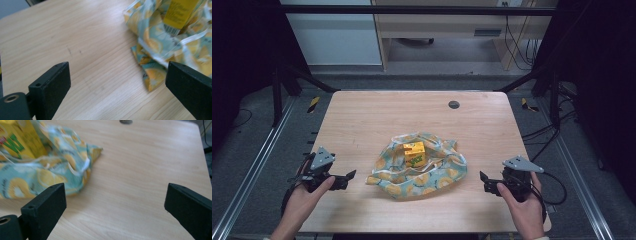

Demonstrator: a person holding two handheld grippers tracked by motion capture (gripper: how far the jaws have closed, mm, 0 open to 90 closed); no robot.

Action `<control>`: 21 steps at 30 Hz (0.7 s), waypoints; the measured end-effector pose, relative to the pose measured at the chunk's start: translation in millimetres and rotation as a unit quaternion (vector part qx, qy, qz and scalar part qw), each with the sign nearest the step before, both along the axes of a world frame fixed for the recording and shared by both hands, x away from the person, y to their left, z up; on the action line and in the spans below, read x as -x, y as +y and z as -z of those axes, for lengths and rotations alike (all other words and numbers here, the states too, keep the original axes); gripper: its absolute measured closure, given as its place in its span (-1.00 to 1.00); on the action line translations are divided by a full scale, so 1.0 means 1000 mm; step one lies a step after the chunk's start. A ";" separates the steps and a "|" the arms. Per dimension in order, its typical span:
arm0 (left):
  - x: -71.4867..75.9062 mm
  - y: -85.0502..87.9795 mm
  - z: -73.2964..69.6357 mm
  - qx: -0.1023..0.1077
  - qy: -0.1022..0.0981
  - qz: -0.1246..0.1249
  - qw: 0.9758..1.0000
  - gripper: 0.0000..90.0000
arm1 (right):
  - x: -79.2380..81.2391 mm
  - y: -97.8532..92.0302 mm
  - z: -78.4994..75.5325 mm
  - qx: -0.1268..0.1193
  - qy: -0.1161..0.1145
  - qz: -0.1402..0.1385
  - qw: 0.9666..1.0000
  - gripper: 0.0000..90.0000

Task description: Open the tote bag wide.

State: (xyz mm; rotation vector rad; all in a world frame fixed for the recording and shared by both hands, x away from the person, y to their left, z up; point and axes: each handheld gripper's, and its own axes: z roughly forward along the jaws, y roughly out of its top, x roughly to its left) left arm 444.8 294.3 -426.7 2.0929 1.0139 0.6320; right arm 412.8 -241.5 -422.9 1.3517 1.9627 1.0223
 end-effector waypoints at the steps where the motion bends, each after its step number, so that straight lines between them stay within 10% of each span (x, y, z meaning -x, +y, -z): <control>1: -0.001 0.002 0.003 -0.003 0.004 -0.001 1.000 -0.87 | 0.000 -0.002 0.004 0.000 0.009 0.002 1.000 -0.90; 11: -0.022 0.025 0.036 -0.025 0.042 -0.042 0.998 -0.88 | -0.025 -0.021 0.037 0.006 0.063 0.037 0.997 -0.82; 21: -0.032 0.041 0.055 -0.039 0.031 -0.072 0.996 -0.86 | -0.050 -0.024 0.059 0.012 0.082 0.072 0.994 -0.75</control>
